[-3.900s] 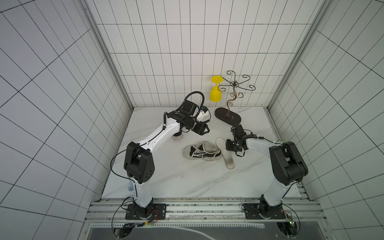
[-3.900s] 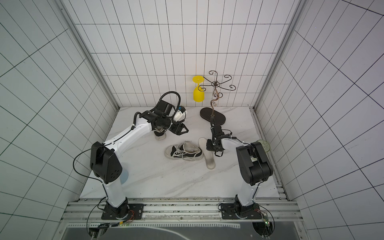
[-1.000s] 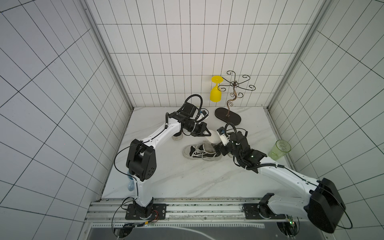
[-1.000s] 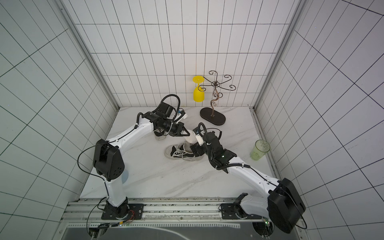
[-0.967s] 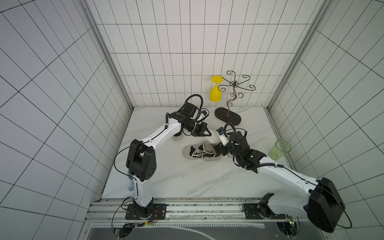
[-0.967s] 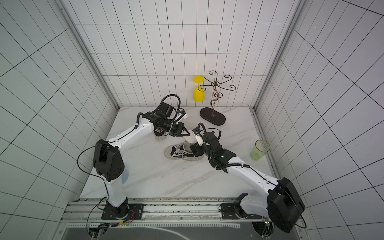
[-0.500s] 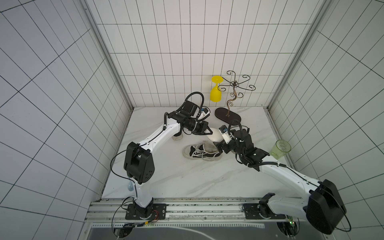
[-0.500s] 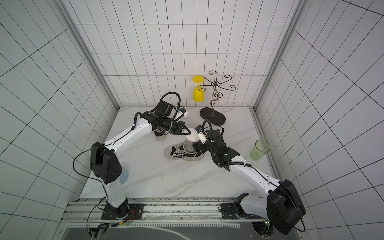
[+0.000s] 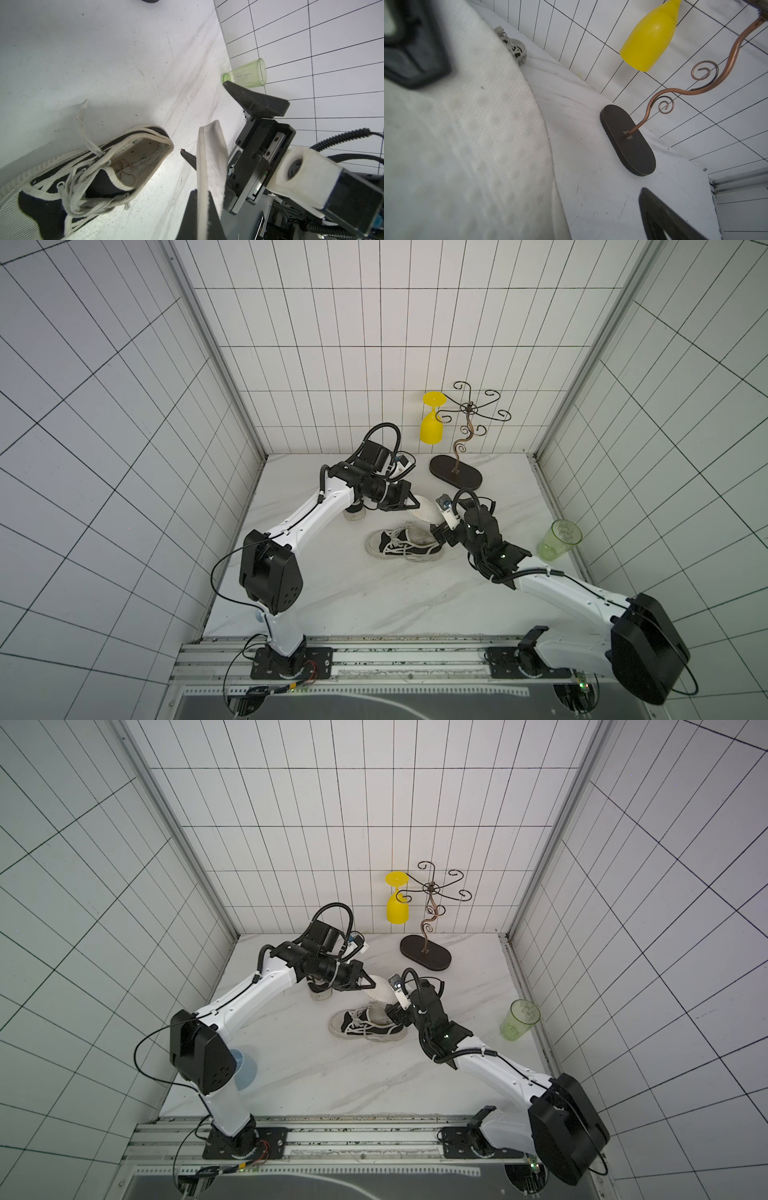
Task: Insert the insole into the shoe
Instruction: Pick up the insole from the center of the board.
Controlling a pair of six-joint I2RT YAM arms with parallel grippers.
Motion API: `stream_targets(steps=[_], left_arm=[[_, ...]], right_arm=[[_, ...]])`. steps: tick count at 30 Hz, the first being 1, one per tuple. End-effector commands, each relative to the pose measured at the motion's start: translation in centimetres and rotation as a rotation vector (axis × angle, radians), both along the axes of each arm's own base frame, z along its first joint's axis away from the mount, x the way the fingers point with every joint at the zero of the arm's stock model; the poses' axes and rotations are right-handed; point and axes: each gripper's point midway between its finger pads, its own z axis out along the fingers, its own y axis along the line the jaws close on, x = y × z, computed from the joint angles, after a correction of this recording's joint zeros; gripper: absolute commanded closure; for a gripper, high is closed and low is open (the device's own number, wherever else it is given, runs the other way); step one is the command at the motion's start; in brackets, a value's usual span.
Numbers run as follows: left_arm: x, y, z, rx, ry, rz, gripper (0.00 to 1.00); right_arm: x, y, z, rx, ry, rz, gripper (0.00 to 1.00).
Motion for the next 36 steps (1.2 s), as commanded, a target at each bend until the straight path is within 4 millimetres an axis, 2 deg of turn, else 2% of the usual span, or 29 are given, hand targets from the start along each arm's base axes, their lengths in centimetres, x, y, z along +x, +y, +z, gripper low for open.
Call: stream_targets(steps=[1, 4, 8, 11, 14, 17, 24, 27, 31, 34, 36], left_arm=[[-2.2, 0.6, -0.6, 0.065, -0.038, -0.08, 1.0], [-2.5, 0.2, -0.6, 0.036, -0.101, -0.131, 1.0], [-2.4, -0.1, 0.8, -0.028, -0.214, -0.166, 1.0], [-2.9, -0.1, 1.2, -0.02, -0.289, -0.215, 1.0], [-2.4, 0.6, 0.7, 0.037, -0.376, -0.191, 1.0], [-1.6, 0.9, 0.3, 0.069, -0.404, -0.146, 1.0], [-1.9, 0.2, -0.2, 0.111, -0.484, -0.162, 1.0], [-1.1, 0.7, -0.3, 0.133, -0.512, -0.114, 1.0], [-0.8, 0.9, 0.0, 0.087, -0.473, -0.099, 1.0], [-1.2, 0.9, 0.0, 0.073, -0.477, -0.116, 1.0], [-1.3, 1.0, 0.1, 0.068, -0.499, -0.121, 1.0]], right_arm=[[0.2, 1.0, 3.1, 0.051, -0.062, 0.039, 0.01], [-0.7, 2.1, 2.7, 0.054, -0.011, 0.129, 0.01], [-1.3, 3.2, 1.3, 0.068, 0.081, 0.199, 0.01], [-1.2, 3.3, 1.4, 0.124, 0.123, 0.217, 0.01], [-1.3, 3.5, 1.8, 0.172, 0.165, 0.245, 0.01], [-1.4, 3.6, 2.1, 0.191, 0.184, 0.254, 0.01], [-2.0, 5.3, 3.9, 0.279, 0.213, 0.33, 0.01], [-2.4, 6.0, 3.8, 0.286, 0.248, 0.367, 0.01], [-2.3, 5.6, 2.9, 0.264, 0.256, 0.347, 0.01], [-2.2, 5.4, 2.5, 0.251, 0.262, 0.339, 0.08], [-2.4, 5.3, 2.2, 0.245, 0.271, 0.348, 0.1]])
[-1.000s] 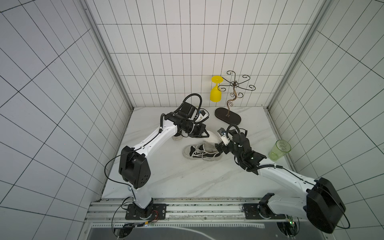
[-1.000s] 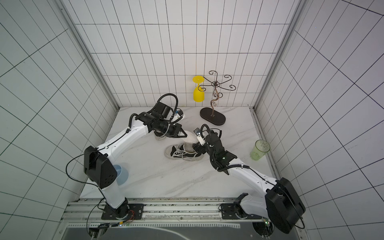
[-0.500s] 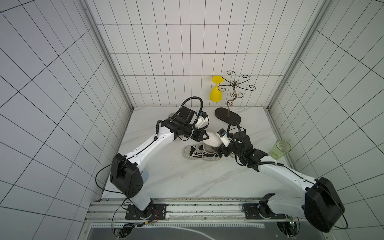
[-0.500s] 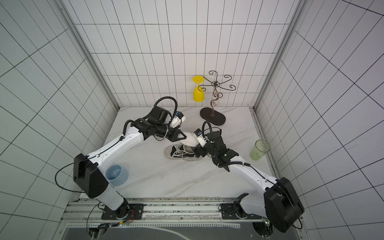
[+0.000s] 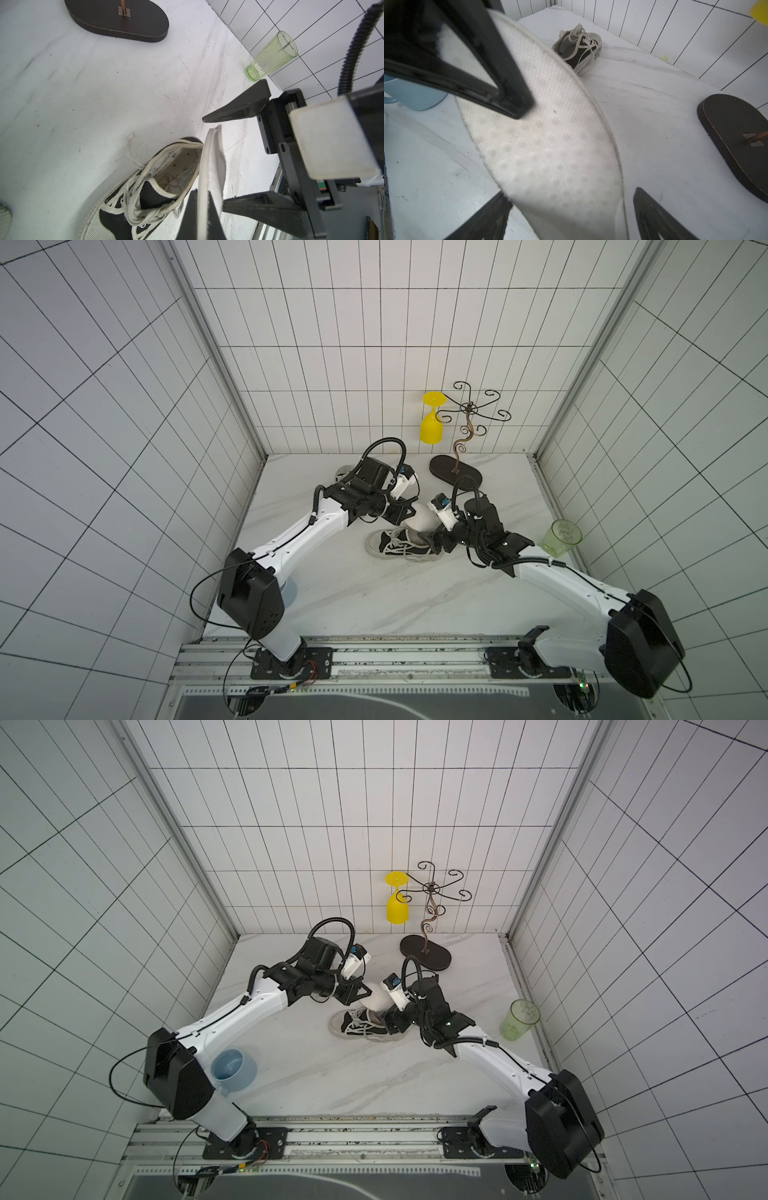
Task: Insert the insole into the shoe
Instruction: Pick up the insole from the center of the board.
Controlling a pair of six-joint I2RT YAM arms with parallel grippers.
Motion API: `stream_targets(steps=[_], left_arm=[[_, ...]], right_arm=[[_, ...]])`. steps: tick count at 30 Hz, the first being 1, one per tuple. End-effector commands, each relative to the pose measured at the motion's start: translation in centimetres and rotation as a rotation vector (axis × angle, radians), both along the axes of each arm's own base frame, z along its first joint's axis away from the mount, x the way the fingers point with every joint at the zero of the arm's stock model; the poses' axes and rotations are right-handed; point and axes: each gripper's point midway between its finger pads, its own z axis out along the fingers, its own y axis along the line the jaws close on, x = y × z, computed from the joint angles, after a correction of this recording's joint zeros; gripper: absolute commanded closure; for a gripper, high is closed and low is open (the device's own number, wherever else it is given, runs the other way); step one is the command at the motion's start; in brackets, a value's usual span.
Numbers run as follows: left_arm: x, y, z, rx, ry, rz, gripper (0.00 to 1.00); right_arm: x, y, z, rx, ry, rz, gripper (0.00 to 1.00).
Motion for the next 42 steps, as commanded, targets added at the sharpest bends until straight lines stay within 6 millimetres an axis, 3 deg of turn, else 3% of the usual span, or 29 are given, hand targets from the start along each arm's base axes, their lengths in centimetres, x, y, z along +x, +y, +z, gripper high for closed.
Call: stream_targets(steps=[1, 6, 13, 17, 21, 26, 31, 38, 42], left_arm=[[-0.7, -0.1, 1.5, -0.046, -0.061, -0.041, 1.0], [-0.9, -0.3, 1.4, -0.086, -0.024, -0.053, 1.0], [-1.1, -0.6, 1.4, -0.099, 0.095, -0.042, 1.0], [-1.2, -0.2, 0.4, -0.046, 0.121, -0.042, 1.0], [-1.4, -0.1, 0.1, -0.035, 0.133, -0.05, 1.0], [-1.5, -0.4, 0.3, -0.055, 0.15, -0.059, 1.0], [-2.1, -0.7, 0.3, -0.06, 0.157, -0.114, 1.0], [-3.7, -0.9, 0.1, -0.073, 0.179, -0.231, 1.0], [-3.2, -1.0, 0.5, -0.118, 0.212, -0.228, 1.0]], right_arm=[[1.1, 0.6, 3.8, 0.043, -0.059, 0.021, 0.1], [1.4, 0.0, 3.6, 0.004, -0.092, 0.003, 0.01], [2.9, -0.7, 2.7, -0.087, -0.148, -0.068, 0.01], [3.3, -1.0, 4.0, -0.066, -0.208, -0.099, 0.01], [3.3, -0.9, 5.2, -0.049, -0.237, -0.091, 0.09], [2.9, -0.5, 5.3, -0.034, -0.236, -0.062, 0.17], [3.1, -0.9, 5.5, -0.015, -0.274, -0.095, 0.01], [2.9, -0.5, 5.8, -0.011, -0.312, -0.058, 0.01], [2.3, 0.2, 6.0, 0.012, -0.33, -0.009, 0.01]])
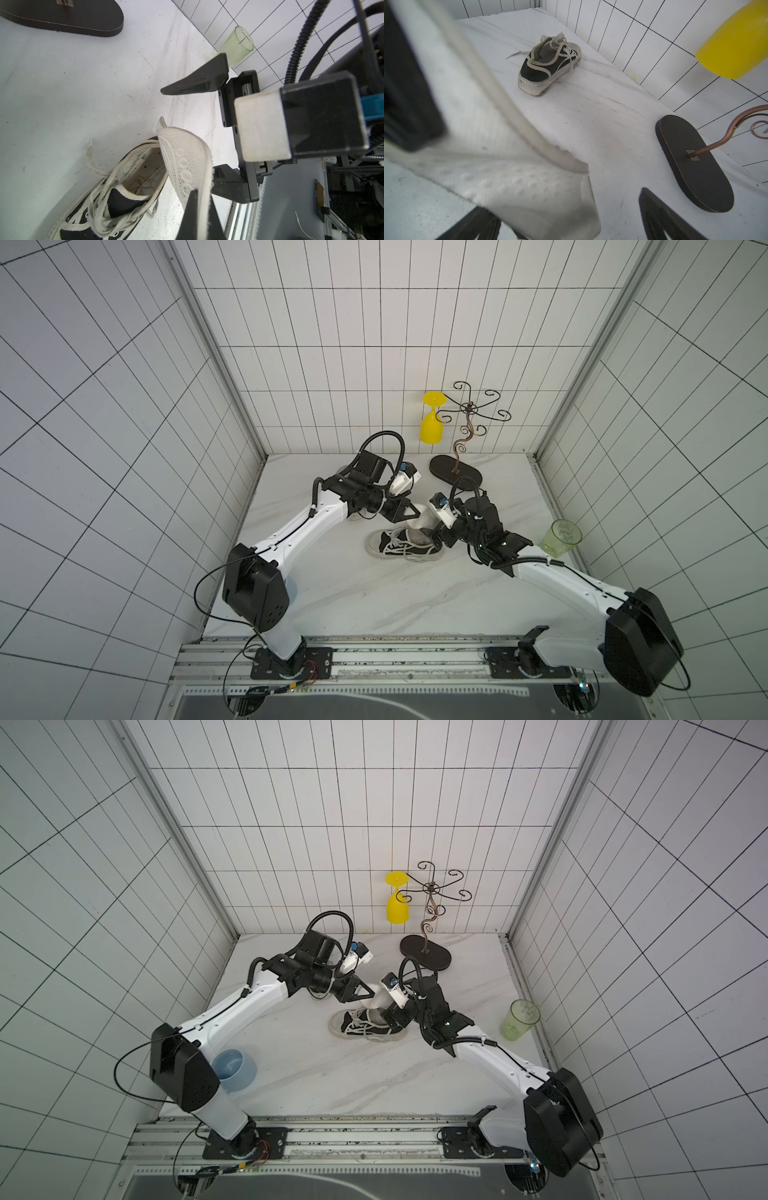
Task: Insert the insole into the shoe
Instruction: Pick up the insole from the center of the board.
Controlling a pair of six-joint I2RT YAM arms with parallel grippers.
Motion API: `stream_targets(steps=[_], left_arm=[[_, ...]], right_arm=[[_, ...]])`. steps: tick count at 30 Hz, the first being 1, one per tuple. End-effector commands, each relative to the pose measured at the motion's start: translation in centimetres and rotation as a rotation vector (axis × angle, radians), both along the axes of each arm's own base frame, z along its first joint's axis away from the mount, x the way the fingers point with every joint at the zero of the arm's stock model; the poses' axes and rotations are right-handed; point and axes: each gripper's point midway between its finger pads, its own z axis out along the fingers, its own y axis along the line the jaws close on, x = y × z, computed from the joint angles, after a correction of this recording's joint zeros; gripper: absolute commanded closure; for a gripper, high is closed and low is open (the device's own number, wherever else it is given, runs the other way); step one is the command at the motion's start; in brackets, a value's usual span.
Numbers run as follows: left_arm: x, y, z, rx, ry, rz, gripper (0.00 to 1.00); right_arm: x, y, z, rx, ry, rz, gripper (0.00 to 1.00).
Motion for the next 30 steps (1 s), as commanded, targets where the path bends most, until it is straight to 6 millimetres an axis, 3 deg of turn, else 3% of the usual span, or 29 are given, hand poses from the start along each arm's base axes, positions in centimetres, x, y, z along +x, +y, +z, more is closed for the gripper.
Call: stream_targets(steps=[1, 10, 14, 20, 23, 30], left_arm=[[-1.0, 0.1, -0.8, -0.02, 0.105, -0.046, 1.0], [0.9, 0.4, 0.6, -0.056, 0.12, 0.035, 1.0], [0.3, -0.1, 2.5, -0.111, 0.133, 0.009, 1.0], [0.1, 0.3, 2.5, -0.091, 0.129, 0.019, 1.0], [0.4, 0.4, 2.9, -0.104, 0.137, 0.043, 1.0], [2.1, 0.6, 6.4, -0.139, 0.138, 0.139, 1.0]], right_arm=[[0.0, 1.0, 5.0, 0.11, -0.163, 0.048, 0.01], [-2.3, 1.6, 5.5, 0.154, -0.18, 0.103, 0.01], [-2.5, 1.3, 4.6, 0.123, -0.184, 0.074, 0.01], [-2.5, 1.1, 4.9, 0.113, -0.195, 0.068, 0.01], [-2.5, 1.0, 4.3, 0.103, -0.18, 0.067, 0.01], [-2.7, 0.4, 1.8, 0.027, -0.155, 0.054, 0.01]])
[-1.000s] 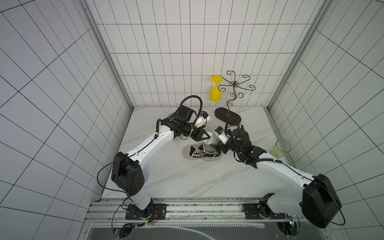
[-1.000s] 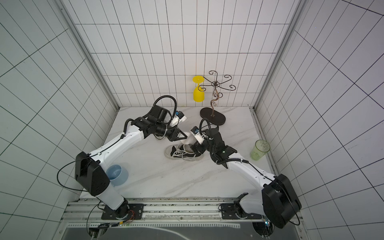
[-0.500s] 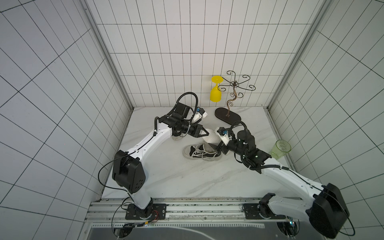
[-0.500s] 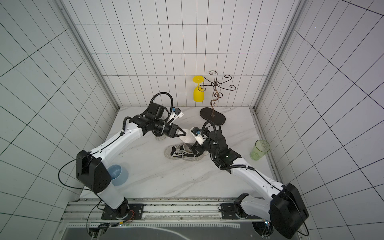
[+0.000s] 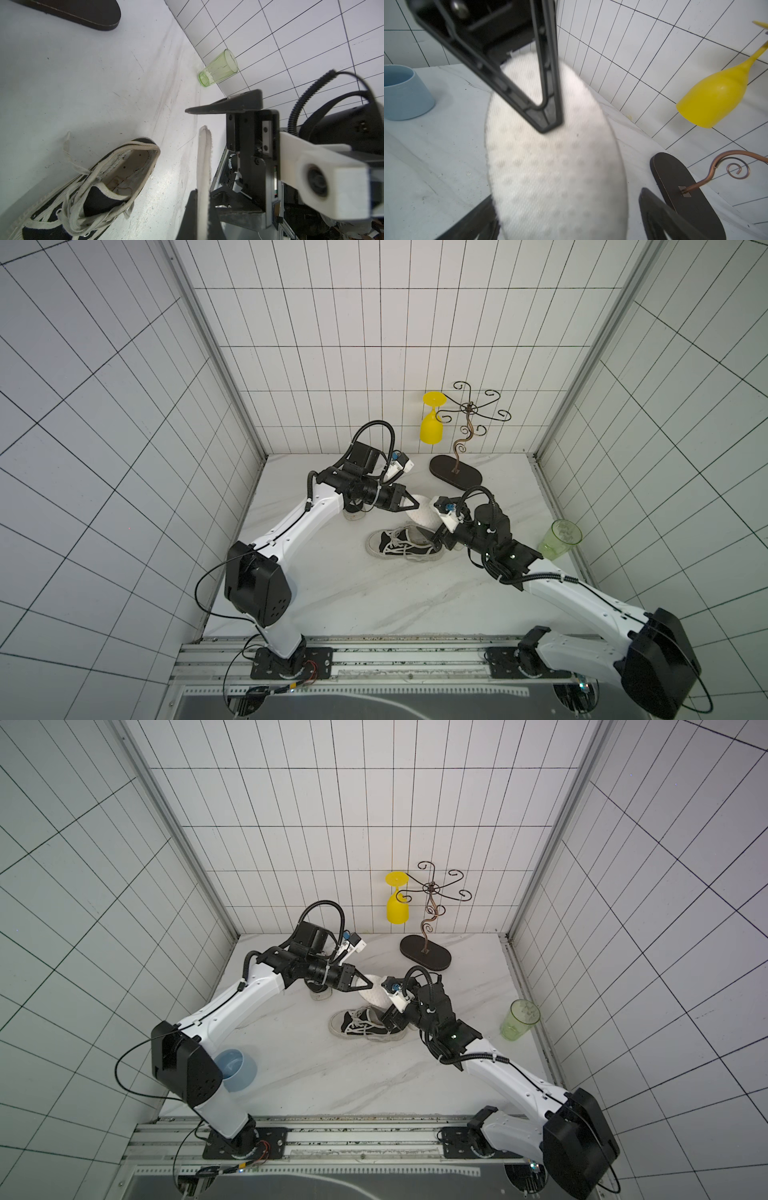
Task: Insert the insole into the shoe
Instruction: Pick up the insole from the center of the board.
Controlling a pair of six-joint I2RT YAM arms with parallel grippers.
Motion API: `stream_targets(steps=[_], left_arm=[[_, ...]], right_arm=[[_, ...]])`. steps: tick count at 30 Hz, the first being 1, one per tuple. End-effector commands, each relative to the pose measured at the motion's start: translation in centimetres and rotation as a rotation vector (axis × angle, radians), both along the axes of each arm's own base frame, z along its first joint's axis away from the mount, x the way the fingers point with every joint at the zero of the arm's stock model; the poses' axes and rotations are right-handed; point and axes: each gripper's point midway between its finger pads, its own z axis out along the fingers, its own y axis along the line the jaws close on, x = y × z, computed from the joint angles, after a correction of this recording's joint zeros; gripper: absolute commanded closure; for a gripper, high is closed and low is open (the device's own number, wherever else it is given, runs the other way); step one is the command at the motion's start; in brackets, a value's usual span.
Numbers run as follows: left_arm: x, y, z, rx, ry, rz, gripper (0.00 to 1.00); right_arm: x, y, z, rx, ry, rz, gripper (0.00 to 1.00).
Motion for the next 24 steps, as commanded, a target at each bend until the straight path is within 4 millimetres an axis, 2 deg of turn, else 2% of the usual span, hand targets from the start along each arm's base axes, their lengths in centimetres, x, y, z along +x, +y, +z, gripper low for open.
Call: stream_targets(steps=[1, 4, 11, 15, 24], left_arm=[[0.9, 0.2, 2.5, -0.027, -0.01, 0.059, 1.0], [0.5, 0.3, 1.8, -0.016, 0.003, 0.058, 1.0], [-0.2, 1.1, 0.3, 0.084, -0.04, 0.047, 1.0], [-0.3, 0.8, 0.2, 0.093, -0.074, 0.034, 1.0], [-1.1, 0.6, -0.1, 0.082, -0.08, 0.0, 1.0]], right_arm=[[-0.3, -0.6, -2.3, -0.058, 0.006, -0.019, 0.01], [0.0, -0.6, -1.9, -0.05, -0.007, -0.041, 0.0], [-0.3, -0.4, 0.4, -0.017, -0.045, -0.022, 0.01], [-0.8, 0.4, 0.3, -0.011, -0.009, 0.026, 0.02], [-0.6, 1.1, -0.2, -0.017, 0.014, 0.047, 0.16]])
